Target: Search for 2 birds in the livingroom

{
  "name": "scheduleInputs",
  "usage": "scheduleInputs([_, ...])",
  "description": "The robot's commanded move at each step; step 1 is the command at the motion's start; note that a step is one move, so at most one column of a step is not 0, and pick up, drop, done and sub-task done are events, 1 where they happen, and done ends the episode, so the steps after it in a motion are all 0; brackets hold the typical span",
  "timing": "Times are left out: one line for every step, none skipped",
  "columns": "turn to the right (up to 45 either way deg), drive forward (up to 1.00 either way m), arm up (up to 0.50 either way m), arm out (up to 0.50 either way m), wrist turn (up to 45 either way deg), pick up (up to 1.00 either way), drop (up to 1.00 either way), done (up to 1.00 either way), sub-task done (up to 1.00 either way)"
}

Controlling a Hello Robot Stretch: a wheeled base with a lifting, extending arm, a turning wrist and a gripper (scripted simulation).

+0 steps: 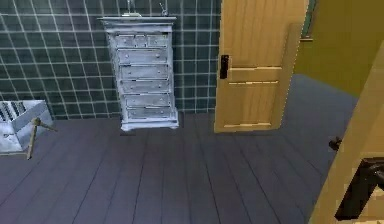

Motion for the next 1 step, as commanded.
scheduleInputs([-6.0, 0.0, 0.0, 0.0, 0.0, 0.0, 0.0, 0.0, 0.0])
